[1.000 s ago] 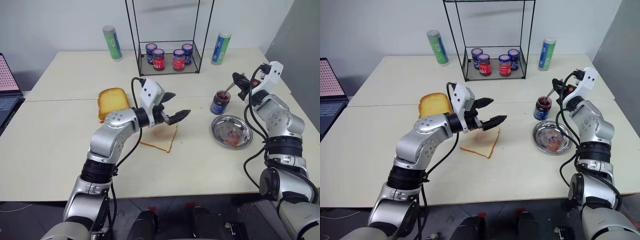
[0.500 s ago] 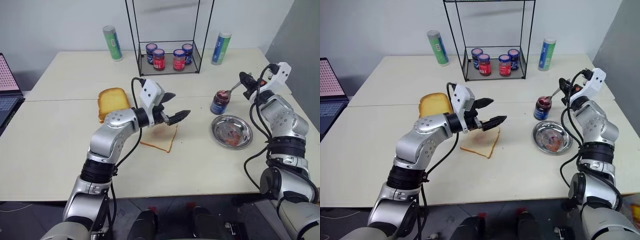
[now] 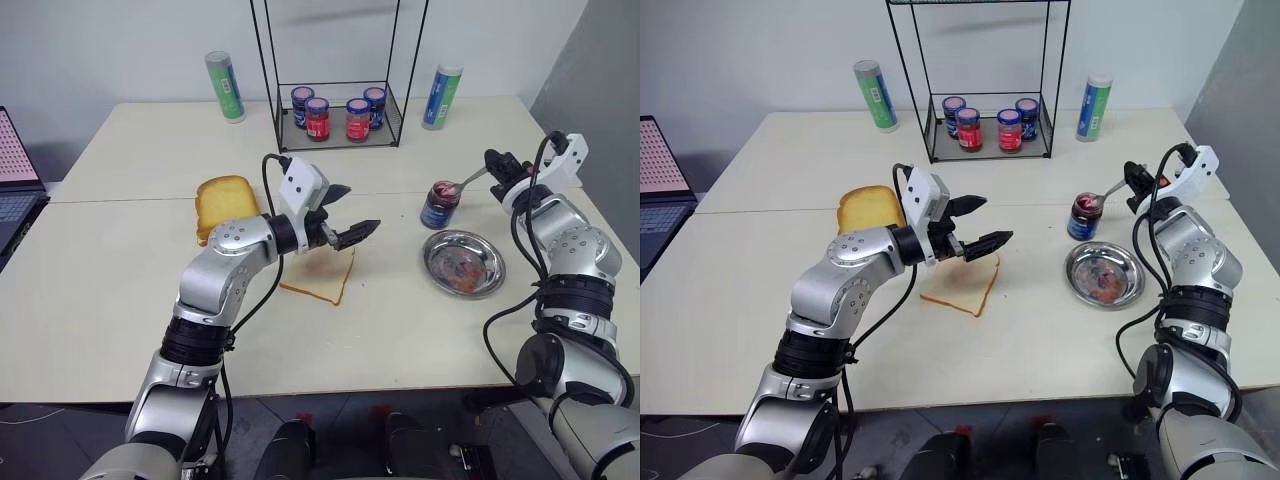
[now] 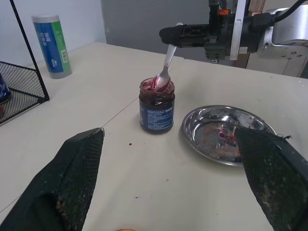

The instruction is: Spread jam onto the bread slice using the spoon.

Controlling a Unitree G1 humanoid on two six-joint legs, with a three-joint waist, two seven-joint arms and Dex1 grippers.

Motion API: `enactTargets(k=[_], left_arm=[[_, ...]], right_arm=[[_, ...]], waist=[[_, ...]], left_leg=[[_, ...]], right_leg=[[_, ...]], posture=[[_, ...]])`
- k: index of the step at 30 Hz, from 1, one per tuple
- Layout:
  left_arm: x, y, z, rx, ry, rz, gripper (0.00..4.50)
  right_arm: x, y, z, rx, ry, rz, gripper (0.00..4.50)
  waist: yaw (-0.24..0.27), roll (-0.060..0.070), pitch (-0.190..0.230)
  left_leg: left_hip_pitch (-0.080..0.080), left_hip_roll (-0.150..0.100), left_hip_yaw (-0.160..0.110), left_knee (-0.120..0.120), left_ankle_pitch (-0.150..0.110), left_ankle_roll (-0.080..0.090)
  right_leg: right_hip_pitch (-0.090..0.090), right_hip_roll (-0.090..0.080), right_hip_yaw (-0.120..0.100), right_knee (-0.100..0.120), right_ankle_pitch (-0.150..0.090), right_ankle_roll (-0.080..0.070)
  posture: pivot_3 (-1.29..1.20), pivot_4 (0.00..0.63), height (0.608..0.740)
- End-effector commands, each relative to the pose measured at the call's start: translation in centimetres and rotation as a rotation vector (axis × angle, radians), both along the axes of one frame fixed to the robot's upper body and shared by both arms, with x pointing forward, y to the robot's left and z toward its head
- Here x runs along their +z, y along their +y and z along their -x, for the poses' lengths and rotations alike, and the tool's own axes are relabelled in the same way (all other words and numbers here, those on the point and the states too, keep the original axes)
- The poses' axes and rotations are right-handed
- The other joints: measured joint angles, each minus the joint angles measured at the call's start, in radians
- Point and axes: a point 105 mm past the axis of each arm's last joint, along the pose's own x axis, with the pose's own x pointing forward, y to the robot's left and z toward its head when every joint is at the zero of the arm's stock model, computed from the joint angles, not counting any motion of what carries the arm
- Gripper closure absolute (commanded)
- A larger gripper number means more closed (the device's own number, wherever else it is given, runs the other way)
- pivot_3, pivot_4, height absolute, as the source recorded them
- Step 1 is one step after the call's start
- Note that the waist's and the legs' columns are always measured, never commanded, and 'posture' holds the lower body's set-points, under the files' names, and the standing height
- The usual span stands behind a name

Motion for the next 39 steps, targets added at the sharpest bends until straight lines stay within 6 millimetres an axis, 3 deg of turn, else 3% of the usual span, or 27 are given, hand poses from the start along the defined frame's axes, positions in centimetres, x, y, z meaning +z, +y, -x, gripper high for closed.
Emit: enactTargets(k=[1,9,14,39], left_arm=[[1.5,0.1,0.2,-0.006,-0.064,0.006,0.00],[1.5,0.1,0.4,-0.006,-0.066,0.005,0.00],[1.4,0.0,0.4,-0.009,-0.066,0.005,0.00],[1.5,0.2,0.2,-0.007,-0.068,-0.002,0.00]], right_arm=[[1.0,0.6,0.2,0.012,-0.047,0.057,4.47],[0.9,1.4,0.1,0.032,-0.052,0.096,4.47],[1.0,1.3,0.0,0.030,-0.048,0.026,4.47],[1.0,-2.4,0.0,-0.082,0.009,-0.431,4.47]], waist=[[-0.001,0.000,0.000],[-0.002,0.000,0.000],[-0.002,0.000,0.000],[-0.004,0.000,0.000]], left_leg=[[0.000,0.000,0.000,0.000,0.000,0.000],[0.000,0.000,0.000,0.000,0.000,0.000],[0.000,0.000,0.000,0.000,0.000,0.000],[0.000,0.000,0.000,0.000,0.000,0.001]], right_leg=[[0.000,0.000,0.000,0.000,0.000,0.000],[0.000,0.000,0.000,0.000,0.000,0.000],[0.000,0.000,0.000,0.000,0.000,0.000],[0.000,0.000,0.000,0.000,0.000,0.000]], posture=[[0.00,0.150,0.740],[0.00,0.150,0.740],[0.00,0.150,0.740],[0.00,0.150,0.740]])
